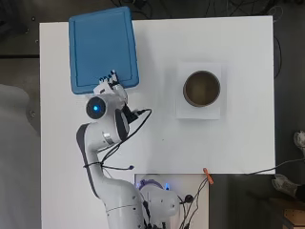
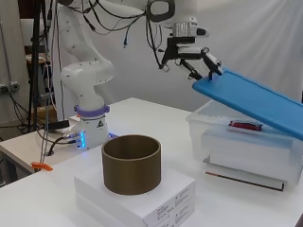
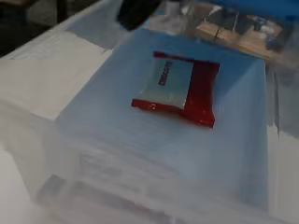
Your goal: Teleoperate dual arm-hand system to remove items from a box
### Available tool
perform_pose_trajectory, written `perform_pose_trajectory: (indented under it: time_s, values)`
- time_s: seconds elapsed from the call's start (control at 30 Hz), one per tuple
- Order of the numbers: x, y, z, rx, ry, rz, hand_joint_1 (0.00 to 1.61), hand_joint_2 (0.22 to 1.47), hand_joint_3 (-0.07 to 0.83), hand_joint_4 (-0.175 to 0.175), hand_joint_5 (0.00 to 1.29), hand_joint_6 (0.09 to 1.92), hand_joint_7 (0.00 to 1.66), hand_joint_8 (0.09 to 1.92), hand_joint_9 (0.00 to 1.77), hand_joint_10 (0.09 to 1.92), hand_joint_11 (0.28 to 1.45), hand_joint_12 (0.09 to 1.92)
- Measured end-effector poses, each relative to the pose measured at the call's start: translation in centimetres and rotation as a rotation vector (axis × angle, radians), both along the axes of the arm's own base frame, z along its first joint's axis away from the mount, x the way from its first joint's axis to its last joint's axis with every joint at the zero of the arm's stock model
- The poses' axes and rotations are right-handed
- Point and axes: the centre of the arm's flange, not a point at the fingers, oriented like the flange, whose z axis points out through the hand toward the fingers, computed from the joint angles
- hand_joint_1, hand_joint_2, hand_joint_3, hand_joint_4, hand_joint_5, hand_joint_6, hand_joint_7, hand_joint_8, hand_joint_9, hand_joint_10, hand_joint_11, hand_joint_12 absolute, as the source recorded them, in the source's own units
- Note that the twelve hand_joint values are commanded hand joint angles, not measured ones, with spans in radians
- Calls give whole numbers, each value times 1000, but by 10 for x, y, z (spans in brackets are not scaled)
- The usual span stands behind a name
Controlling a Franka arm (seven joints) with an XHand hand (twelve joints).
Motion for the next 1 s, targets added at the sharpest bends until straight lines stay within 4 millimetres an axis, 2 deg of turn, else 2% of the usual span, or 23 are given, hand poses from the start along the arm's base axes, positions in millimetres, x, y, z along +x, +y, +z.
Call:
perform_pose_trajectory:
  time_s: [0.03, 0.07, 0.1, 0.27, 0.3, 0.33, 0.37, 0.4, 0.43, 0.5, 0.53, 0.57, 0.63, 0.73, 0.83, 0.9, 1.0]
  values:
    - [0, 5, 11, -3, -24, 21, 952, 1286, -1, -63, 606, 434, 652, 278, 745, 149, 559, 87]
    - [0, 9, 19, -2, -53, 48, 957, 1299, 1, -71, 598, 233, 619, 141, 702, 87, 517, 87]
    - [-1, 13, 25, 0, -88, 83, 967, 1306, 1, -79, 585, 121, 587, 87, 675, 87, 492, 87]
    - [8, 25, 13, 21, -202, 236, 1049, 1316, 0, -105, 502, 87, 488, 87, 622, 87, 466, 87]
    - [12, 28, 15, 24, -227, 271, 976, 1324, 3, -96, 539, 87, 525, 87, 649, 87, 467, 87]
    - [20, 31, 19, 35, -253, 303, 944, 1314, 5, -42, 590, 532, 658, 87, 760, 87, 514, 87]
    - [29, 34, 23, 45, -271, 326, 1078, 1287, -20, -82, 646, 1000, 708, 448, 819, 383, 581, 87]
    - [37, 37, 27, 51, -281, 335, 1187, 1265, -19, -122, 664, 1317, 711, 813, 829, 719, 641, 87]
    - [44, 39, 31, 58, -284, 318, 1253, 1254, -11, -148, 665, 1507, 701, 1038, 822, 935, 682, 87]
    - [53, 39, 24, 81, -246, 239, 1306, 1255, -1, -169, 656, 1510, 649, 1372, 769, 1235, 721, 87]
    - [60, 37, 8, 100, -193, 161, 1312, 1263, 1, -173, 642, 1510, 630, 1458, 733, 1322, 722, 87]
    - [64, 37, 0, 115, -169, 115, 1316, 1258, -1, -175, 639, 1590, 650, 1409, 752, 1274, 737, 87]
    - [63, 37, 3, 125, -160, 118, 1327, 1231, -1, -175, 650, 1654, 718, 1267, 837, 1135, 772, 87]
    - [51, 50, 21, 89, -189, 331, 1332, 1221, 0, -175, 620, 1588, 735, 1236, 877, 1182, 809, 87]
    - [45, 80, 26, 87, -203, 558, 1333, 1212, 0, -175, 715, 1458, 714, 1215, 852, 1272, 797, 87]
    - [44, 111, 29, 98, -212, 710, 1335, 1206, -1, -175, 738, 1422, 737, 1214, 841, 1270, 755, 87]
    - [20, 160, 33, 86, -227, 849, 1344, 1189, 0, -175, 725, 1374, 795, 1201, 883, 1217, 770, 87]
